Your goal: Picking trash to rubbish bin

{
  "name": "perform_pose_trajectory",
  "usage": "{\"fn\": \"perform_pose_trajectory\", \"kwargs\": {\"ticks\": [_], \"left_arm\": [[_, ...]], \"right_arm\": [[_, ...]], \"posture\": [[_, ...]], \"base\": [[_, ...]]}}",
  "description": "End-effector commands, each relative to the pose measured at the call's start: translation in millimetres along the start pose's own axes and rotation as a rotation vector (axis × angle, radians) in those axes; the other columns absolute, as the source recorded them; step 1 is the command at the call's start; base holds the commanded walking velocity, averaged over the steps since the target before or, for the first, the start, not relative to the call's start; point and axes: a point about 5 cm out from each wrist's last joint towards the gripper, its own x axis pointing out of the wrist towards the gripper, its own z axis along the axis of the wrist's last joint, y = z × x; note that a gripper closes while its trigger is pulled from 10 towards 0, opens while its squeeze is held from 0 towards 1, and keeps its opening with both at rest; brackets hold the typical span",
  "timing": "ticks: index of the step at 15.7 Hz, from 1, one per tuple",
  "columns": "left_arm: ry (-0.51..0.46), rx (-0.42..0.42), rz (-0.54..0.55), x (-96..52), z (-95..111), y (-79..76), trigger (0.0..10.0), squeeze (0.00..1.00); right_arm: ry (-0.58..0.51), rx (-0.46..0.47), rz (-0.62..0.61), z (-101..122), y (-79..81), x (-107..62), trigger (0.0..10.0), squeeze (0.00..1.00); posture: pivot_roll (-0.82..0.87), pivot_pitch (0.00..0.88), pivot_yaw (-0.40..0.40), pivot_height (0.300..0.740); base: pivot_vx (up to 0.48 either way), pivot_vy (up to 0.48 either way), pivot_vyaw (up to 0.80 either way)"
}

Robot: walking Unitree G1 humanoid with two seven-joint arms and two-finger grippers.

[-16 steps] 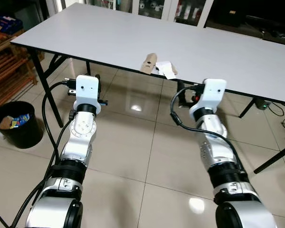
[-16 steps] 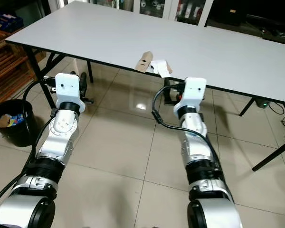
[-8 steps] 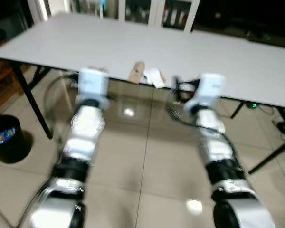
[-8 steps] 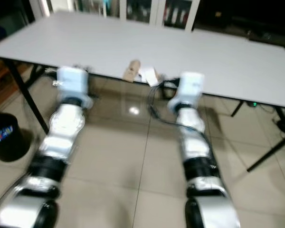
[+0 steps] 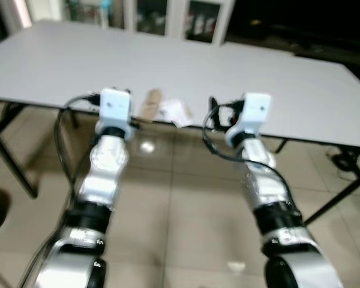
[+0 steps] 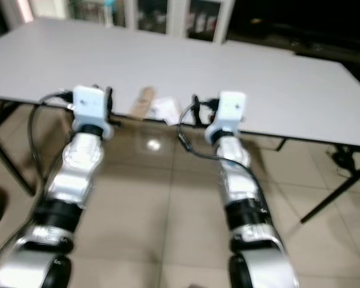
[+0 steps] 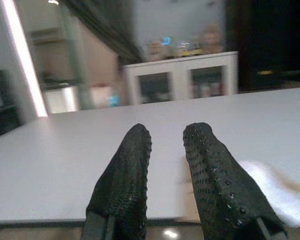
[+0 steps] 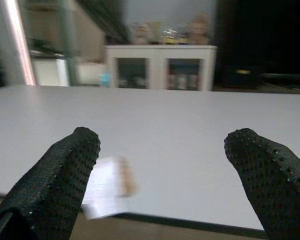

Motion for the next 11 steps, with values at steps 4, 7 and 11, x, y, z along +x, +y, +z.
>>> {"fn": "perform_pose_trajectory", "kwargs": {"ticks": [4, 7, 11], "left_arm": [[-0.013, 0.015, -0.001, 1.9, 5, 4.3, 10.0, 0.0], [-0.01, 0.012, -0.013, 2.1, 6, 0.1, 10.0, 0.0], [0.002, 0.005, -0.044, 0.4, 4, -4.6, 10.0, 1.0]], "right_arm": [[-0.006, 0.01, 0.017, 5, 5.5, 1.4, 10.0, 0.0], [0.0, 0.015, 0.029, 5, 8.1, 1.3, 10.0, 0.0], [0.012, 0.048, 0.025, 3, 9.8, 0.1, 10.0, 1.0]], "posture": [[-0.02, 0.017, -0.128, 0.74], [-0.02, 0.023, -0.129, 0.74], [-0.02, 0.028, -0.128, 0.74]], "base": [[0.48, 0.0, 0.0], [0.48, 0.0, 0.0], [0.48, 0.0, 0.0]]}}
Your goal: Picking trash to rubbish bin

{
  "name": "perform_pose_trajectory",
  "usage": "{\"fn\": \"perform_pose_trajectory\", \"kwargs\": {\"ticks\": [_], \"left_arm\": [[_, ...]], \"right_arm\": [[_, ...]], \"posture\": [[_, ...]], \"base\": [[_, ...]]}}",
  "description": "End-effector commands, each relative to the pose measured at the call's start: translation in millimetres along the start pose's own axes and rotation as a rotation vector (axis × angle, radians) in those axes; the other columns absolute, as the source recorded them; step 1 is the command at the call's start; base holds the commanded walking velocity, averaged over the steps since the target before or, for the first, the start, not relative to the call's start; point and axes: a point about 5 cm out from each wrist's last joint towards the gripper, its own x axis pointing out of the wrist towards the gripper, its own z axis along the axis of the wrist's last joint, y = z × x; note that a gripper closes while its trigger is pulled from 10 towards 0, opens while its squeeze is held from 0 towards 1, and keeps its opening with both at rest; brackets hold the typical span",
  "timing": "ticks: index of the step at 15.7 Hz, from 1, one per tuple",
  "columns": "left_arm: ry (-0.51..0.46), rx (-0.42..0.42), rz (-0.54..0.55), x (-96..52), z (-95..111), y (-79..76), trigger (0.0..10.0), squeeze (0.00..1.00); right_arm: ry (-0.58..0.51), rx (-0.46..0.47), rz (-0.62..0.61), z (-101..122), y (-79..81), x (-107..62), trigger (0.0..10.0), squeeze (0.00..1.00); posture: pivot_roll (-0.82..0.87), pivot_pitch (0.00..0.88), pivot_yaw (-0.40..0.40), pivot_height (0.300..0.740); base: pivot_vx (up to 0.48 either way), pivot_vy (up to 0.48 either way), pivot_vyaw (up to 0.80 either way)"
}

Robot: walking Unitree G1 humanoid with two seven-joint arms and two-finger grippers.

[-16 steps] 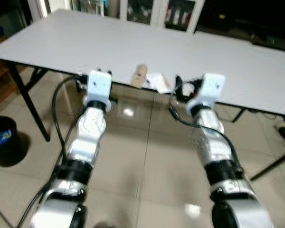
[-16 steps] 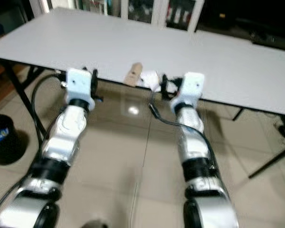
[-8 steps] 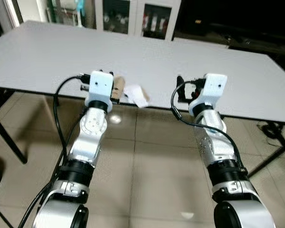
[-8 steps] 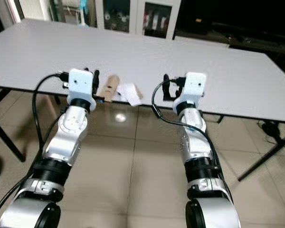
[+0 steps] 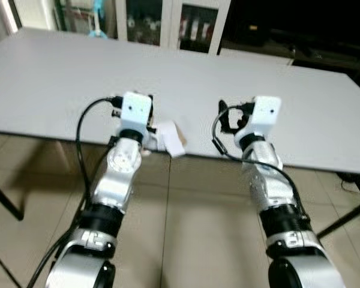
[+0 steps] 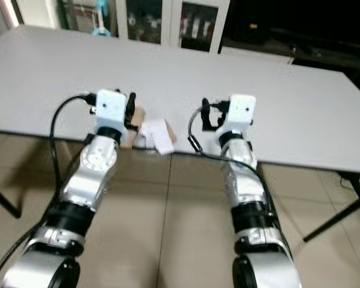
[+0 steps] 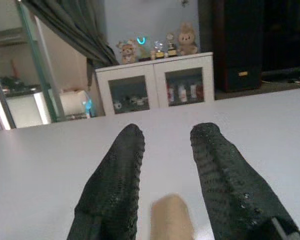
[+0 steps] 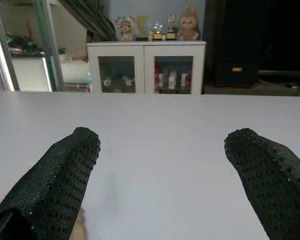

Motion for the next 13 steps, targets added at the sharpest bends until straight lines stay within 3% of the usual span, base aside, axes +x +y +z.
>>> {"fn": "perform_pose_trajectory", "kwargs": {"ticks": [1, 6, 7, 8, 11, 12, 13], "left_arm": [[0.006, 0.005, 0.008, -0.1, -0.3, 6.1, 10.0, 1.0], [0.005, -0.009, 0.01, -1.0, -0.5, 6.5, 10.0, 1.0], [-0.001, 0.007, -0.007, -1.9, -0.4, 4.4, 10.0, 0.67], [0.003, 0.011, -0.014, -2.4, -1.0, 3.2, 10.0, 0.0], [0.017, 0.017, -0.025, -2.8, -3.4, 1.7, 10.0, 0.0], [0.019, 0.016, -0.03, -2.7, -3.6, 0.9, 10.0, 0.07], [0.017, -0.011, -0.045, -2.6, -3.5, -0.9, 10.0, 1.0]], "right_arm": [[0.0, 0.023, 0.01, 3.2, 5.2, 1.9, 10.0, 1.0], [0.008, 0.023, 0.036, 1.4, 8.0, 0.1, 10.0, 1.0], [0.011, 0.023, 0.039, 0.4, 9.0, -0.7, 10.0, 1.0], [0.013, 0.023, 0.04, -0.1, 9.5, -1.1, 10.0, 1.0], [0.017, 0.027, 0.05, -0.4, 10.4, -1.3, 10.0, 1.0], [0.017, 0.028, 0.053, -0.6, 10.4, -1.4, 10.0, 1.0], [0.018, 0.028, 0.056, -0.5, 10.5, -1.3, 10.0, 1.0]], "posture": [[-0.02, 0.031, -0.127, 0.74], [-0.02, 0.037, -0.126, 0.74], [-0.02, 0.039, -0.124, 0.74], [-0.02, 0.039, -0.124, 0.74], [-0.02, 0.039, -0.123, 0.74], [-0.02, 0.041, -0.123, 0.74], [-0.02, 0.041, -0.123, 0.74]], "base": [[0.48, 0.0, 0.0], [0.327, 0.0, 0.0], [0.0, 0.0, 0.0], [0.0, 0.0, 0.0], [0.0, 0.0, 0.0], [0.0, 0.0, 0.0], [0.0, 0.0, 0.0]]}}
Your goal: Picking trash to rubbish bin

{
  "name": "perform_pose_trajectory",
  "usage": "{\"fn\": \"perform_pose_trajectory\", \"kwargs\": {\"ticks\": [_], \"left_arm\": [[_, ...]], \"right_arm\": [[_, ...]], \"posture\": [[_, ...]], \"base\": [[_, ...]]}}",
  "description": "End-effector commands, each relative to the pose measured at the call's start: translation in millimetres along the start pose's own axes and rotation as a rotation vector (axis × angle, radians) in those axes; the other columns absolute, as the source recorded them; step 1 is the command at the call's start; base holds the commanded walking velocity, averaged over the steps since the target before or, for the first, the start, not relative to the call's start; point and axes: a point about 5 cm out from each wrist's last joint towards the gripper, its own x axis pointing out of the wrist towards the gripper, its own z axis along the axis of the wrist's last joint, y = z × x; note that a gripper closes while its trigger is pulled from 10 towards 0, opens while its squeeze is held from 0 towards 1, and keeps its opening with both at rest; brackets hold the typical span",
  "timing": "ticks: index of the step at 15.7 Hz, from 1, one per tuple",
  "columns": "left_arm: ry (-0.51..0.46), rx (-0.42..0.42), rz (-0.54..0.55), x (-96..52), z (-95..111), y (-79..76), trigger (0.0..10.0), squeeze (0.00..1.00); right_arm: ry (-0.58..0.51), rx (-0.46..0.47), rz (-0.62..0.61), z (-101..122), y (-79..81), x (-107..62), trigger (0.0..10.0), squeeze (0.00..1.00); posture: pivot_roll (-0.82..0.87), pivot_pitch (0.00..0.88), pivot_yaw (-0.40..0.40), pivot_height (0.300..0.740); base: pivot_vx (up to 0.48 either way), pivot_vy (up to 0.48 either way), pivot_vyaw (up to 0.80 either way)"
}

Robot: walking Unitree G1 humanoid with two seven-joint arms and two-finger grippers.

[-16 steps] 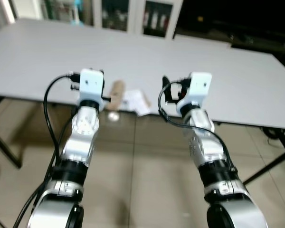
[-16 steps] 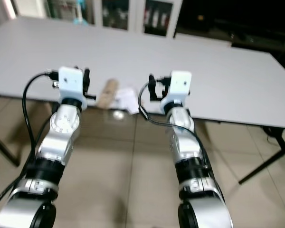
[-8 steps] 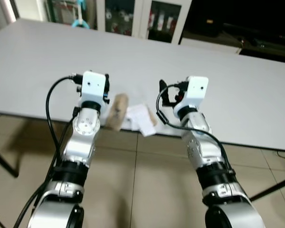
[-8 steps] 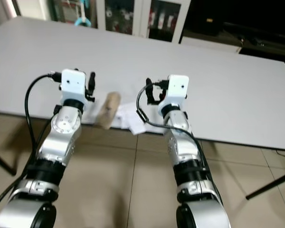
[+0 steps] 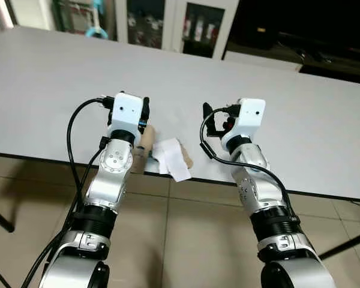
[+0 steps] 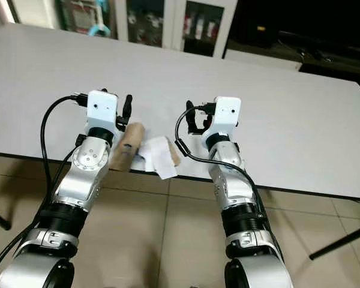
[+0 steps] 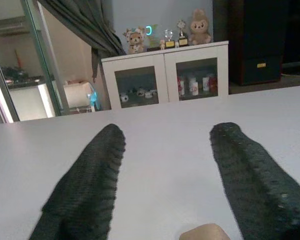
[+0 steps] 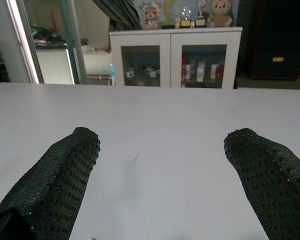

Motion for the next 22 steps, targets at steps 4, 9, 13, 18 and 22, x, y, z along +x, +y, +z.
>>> {"fn": "perform_pose_trajectory", "kwargs": {"ticks": [4, 9, 13, 18, 22], "left_arm": [[0.005, -0.012, -0.053, 0.5, 1, -11.6, 10.0, 1.0], [0.039, -0.034, -0.069, 0.1, -4, -13.6, 10.0, 1.0], [0.066, -0.058, -0.073, -1.0, -8, -14.8, 10.0, 1.0], [0.12, -0.023, -0.096, -0.1, -15, -22.3, 10.0, 0.0], [0.128, -0.024, -0.081, 3.1, -14, -22.3, 10.0, 0.0]], "right_arm": [[-0.003, -0.005, -0.012, 4, -5.6, 0.3, 10.0, 1.0], [0.009, -0.012, 0.007, 2, -3.4, 0.0, 10.0, 1.0], [0.03, -0.031, 0.032, 0, -0.3, -0.5, 10.0, 0.44], [0.112, -0.063, 0.116, -11, 8.8, -3.1, 10.0, 0.0], [0.143, -0.068, 0.257, -15, 20.2, -9.8, 10.0, 0.0]], "posture": [[-0.02, 0.038, -0.124, 0.74], [-0.02, 0.036, -0.126, 0.74], [-0.02, 0.038, -0.125, 0.74], [-0.03, 0.04, -0.124, 0.74], [-0.03, 0.042, -0.128, 0.74]], "base": [[0.0, 0.0, 0.0], [0.0, 0.0, 0.0], [0.0, 0.0, 0.0], [0.0, 0.0, 0.0], [0.0, 0.0, 0.0]]}}
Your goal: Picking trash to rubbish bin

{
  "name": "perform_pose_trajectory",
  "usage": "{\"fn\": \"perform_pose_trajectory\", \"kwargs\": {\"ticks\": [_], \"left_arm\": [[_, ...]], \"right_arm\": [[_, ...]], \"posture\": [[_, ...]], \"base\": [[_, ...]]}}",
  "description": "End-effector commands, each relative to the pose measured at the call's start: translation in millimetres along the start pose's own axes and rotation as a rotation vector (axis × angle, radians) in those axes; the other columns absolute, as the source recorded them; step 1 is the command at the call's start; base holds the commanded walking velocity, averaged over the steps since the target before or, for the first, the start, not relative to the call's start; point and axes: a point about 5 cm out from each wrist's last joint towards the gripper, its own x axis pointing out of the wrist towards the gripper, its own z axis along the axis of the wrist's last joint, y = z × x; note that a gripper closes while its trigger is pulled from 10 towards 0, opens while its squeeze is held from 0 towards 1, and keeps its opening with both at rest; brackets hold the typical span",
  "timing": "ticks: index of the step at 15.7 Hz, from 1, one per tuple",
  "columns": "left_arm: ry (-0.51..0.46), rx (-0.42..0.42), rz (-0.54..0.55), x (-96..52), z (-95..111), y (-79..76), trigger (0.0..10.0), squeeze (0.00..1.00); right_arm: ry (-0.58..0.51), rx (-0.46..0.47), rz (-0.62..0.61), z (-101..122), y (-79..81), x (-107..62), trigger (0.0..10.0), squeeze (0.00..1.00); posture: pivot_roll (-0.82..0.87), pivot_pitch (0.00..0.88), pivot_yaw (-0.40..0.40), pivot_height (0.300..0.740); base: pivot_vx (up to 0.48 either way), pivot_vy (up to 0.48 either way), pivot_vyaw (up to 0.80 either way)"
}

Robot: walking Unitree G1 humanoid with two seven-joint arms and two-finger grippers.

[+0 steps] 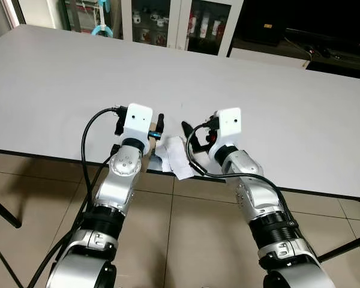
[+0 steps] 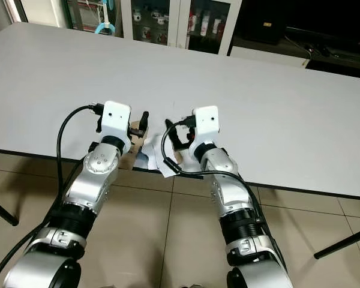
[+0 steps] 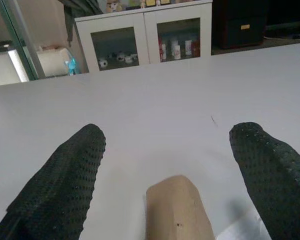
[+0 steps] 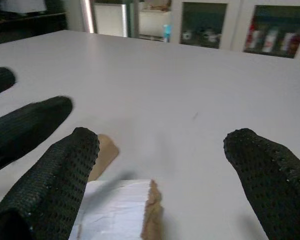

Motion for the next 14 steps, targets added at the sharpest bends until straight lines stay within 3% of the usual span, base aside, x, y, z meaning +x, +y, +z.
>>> {"fn": "perform_pose_trajectory", "kwargs": {"ticks": [1, 2, 5, 7, 12, 14], "left_arm": [[0.003, 0.006, -0.015, 2.7, 3, -4.7, 10.0, 0.0], [0.008, 0.007, -0.014, 2.7, 2, -2.9, 10.0, 0.0], [0.043, 0.009, -0.022, 2.9, -3, -0.9, 10.0, 0.0], [0.072, 0.007, -0.041, 2.0, -10, -5.7, 10.0, 0.0], [0.113, 0.012, -0.081, -0.1, -18, -14.9, 10.0, 0.0], [0.135, 0.051, -0.073, 1.0, -18, -15.0, 10.0, 0.0]], "right_arm": [[0.005, -0.009, 0.065, 3, 1.7, -4.1, 10.0, 0.0], [0.018, -0.017, 0.138, 4, 5.3, -8.8, 10.0, 0.0], [0.036, -0.042, 0.199, 5, -0.5, -21.3, 10.0, 0.0], [0.038, -0.01, 0.278, 9, 0.5, -30.3, 10.0, 0.0], [0.039, -0.009, 0.314, 12, 7.1, -36.0, 10.0, 0.0], [0.041, -0.007, 0.323, 13, 9.6, -36.8, 10.0, 0.0]], "posture": [[-0.03, 0.043, -0.127, 0.74], [-0.03, 0.045, -0.124, 0.74], [-0.04, 0.046, -0.122, 0.74], [-0.04, 0.047, -0.118, 0.74], [-0.05, 0.046, -0.111, 0.74], [-0.04, 0.047, -0.11, 0.74]], "base": [[0.0, 0.0, 0.0], [0.0, 0.0, 0.0], [0.0, 0.0, 0.0], [0.0, 0.0, 0.0], [0.0, 0.0, 0.0], [0.0, 0.0, 0.0]]}}
